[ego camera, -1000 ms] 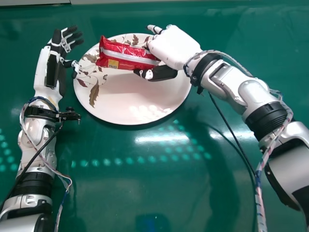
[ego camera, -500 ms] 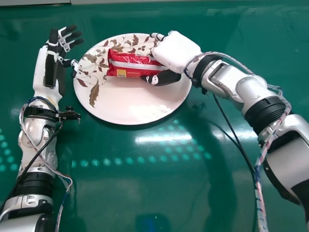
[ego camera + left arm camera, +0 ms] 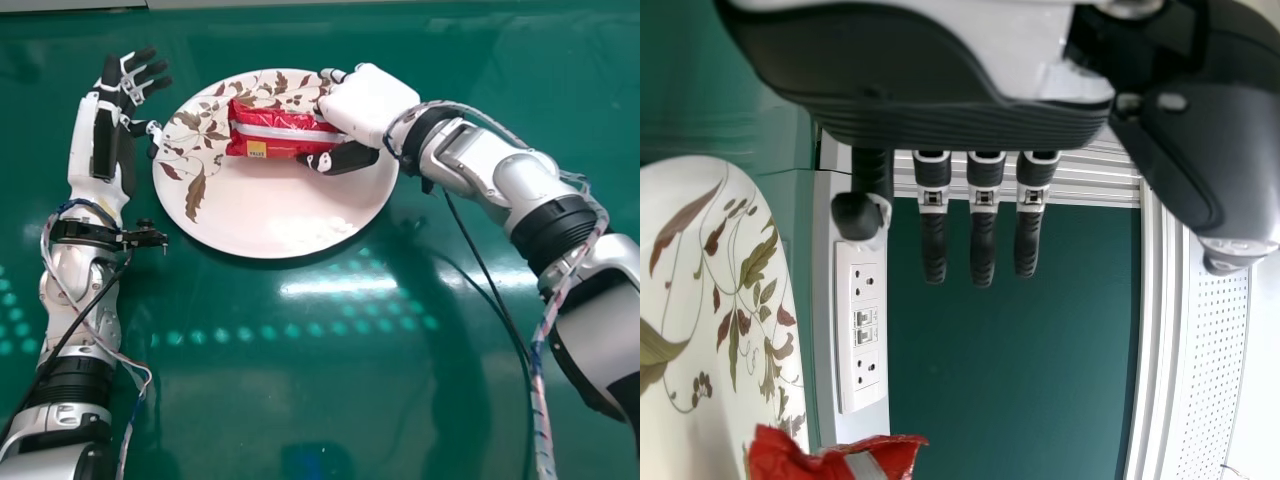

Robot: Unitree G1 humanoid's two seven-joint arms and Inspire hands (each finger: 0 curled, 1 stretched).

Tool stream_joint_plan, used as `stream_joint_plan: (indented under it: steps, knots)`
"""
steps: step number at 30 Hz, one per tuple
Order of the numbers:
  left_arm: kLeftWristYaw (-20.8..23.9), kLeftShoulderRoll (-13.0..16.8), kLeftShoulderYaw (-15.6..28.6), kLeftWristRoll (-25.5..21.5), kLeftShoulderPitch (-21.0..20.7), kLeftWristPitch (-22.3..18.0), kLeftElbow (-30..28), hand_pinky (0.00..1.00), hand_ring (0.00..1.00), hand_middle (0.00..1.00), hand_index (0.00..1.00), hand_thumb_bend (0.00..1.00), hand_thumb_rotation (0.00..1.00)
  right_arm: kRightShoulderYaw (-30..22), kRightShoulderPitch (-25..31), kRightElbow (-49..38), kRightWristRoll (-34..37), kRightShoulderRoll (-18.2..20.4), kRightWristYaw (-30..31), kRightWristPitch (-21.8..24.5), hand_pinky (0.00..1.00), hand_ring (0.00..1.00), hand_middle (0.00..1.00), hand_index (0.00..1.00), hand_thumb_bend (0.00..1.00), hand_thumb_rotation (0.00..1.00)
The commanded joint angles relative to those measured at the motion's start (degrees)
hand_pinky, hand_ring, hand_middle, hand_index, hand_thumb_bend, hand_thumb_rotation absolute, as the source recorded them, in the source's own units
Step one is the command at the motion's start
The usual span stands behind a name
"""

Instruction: Pick up biscuit and place it in the plate

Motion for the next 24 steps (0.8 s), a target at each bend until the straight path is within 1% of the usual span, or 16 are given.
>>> stream_joint_plan:
  steps: [1, 2, 3, 4, 5, 7, 8, 10, 12, 15, 19, 21, 24]
  knots:
    - [0.06, -0.20, -0.13, 0.31, 0.84, -0.52, 0.38, 0.00, 0.81, 0.81, 0.82, 0.93, 0.72, -1.37, 1.37, -2.64, 1.67, -1.56, 2.21, 0.90, 0.56, 0.78, 0.90, 0.93, 0.97, 0.67]
    - [-0.02, -0.14, -0.20, 0.39, 0.84, -0.54, 0.37, 0.00, 0.81, 0.81, 0.83, 0.93, 0.72, -2.01, 1.87, -3.56, 2.42, -1.81, 2.85, 1.27, 0.63, 0.86, 0.95, 0.97, 0.99, 0.74]
    - [-0.08, -0.06, -0.25, 0.48, 0.83, -0.57, 0.44, 0.00, 0.82, 0.82, 0.83, 0.93, 0.72, -2.78, 2.43, -4.58, 3.28, -2.05, 3.43, 1.74, 0.69, 0.92, 0.97, 0.98, 0.99, 0.79]
    - [-0.14, 0.05, -0.31, 0.63, 0.79, -0.71, 0.63, 0.00, 0.82, 0.82, 0.83, 0.93, 0.72, -3.53, 2.95, -5.57, 4.06, -2.30, 3.87, 2.17, 0.75, 0.96, 0.99, 0.99, 1.00, 0.83]
    - [-0.22, 0.10, -0.33, 0.68, 0.73, -0.79, 0.80, 0.00, 0.83, 0.83, 0.83, 0.91, 0.73, -4.28, 3.45, -6.50, 4.71, -2.52, 4.14, 2.60, 0.79, 0.98, 0.99, 1.00, 1.00, 0.89]
    - [0.22, 0.08, -0.42, 1.08, 0.60, -0.71, 0.98, 0.00, 0.84, 0.84, 0.84, 0.89, 0.73, -6.17, 4.62, -7.86, 6.76, -2.70, 4.02, 3.08, 0.81, 1.00, 1.00, 1.00, 1.00, 0.98]
    - [0.38, 0.00, -0.44, 1.18, 0.49, -0.65, 1.09, 0.00, 0.84, 0.84, 0.84, 0.89, 0.74, -7.08, 5.18, -8.47, 7.88, -2.72, 4.45, 3.43, 0.81, 1.00, 1.00, 1.00, 1.00, 0.99]
    - [0.23, -0.18, -0.40, 1.07, 0.13, -0.76, 1.62, 0.00, 0.84, 0.84, 0.84, 0.90, 0.73, -8.55, 6.37, -9.81, 9.36, -2.97, 5.22, 4.47, 0.83, 1.00, 1.00, 1.00, 1.00, 1.00]
    - [-0.03, -0.38, -0.36, 0.98, -0.25, -1.18, 2.37, 0.00, 0.85, 0.83, 0.83, 0.89, 0.73, -9.97, 7.73, -11.27, 10.69, -3.38, 6.05, 5.81, 0.85, 1.00, 1.00, 1.00, 1.00, 1.00]
    - [0.13, -0.55, -0.61, 1.53, -0.53, -1.91, 2.86, 0.00, 0.84, 0.83, 0.83, 0.86, 0.73, -12.66, 10.29, -14.12, 12.81, -4.22, 6.41, 7.70, 0.83, 1.00, 1.00, 1.00, 1.00, 1.00]
    - [-0.05, -0.91, -0.92, 1.77, -1.08, -3.02, 4.05, 0.00, 0.84, 0.82, 0.82, 0.83, 0.73, -17.51, 14.71, -18.69, 16.98, -5.13, 7.30, 10.62, 0.82, 1.00, 1.00, 1.00, 1.00, 1.00]
    - [-0.17, -0.92, -1.15, 2.02, -1.35, -3.43, 4.62, 0.00, 0.87, 0.84, 0.83, 0.82, 0.74, -19.95, 17.41, -21.81, 18.91, -5.80, 7.86, 11.99, 0.81, 1.00, 1.00, 1.00, 1.00, 1.00]
    - [-0.37, -0.75, -1.49, 2.51, -1.66, -4.05, 5.39, 0.00, 0.95, 0.90, 0.89, 0.83, 0.76, -23.16, 21.76, -26.66, 20.61, -7.13, 7.01, 13.12, 0.75, 0.99, 1.00, 1.00, 1.00, 0.96]
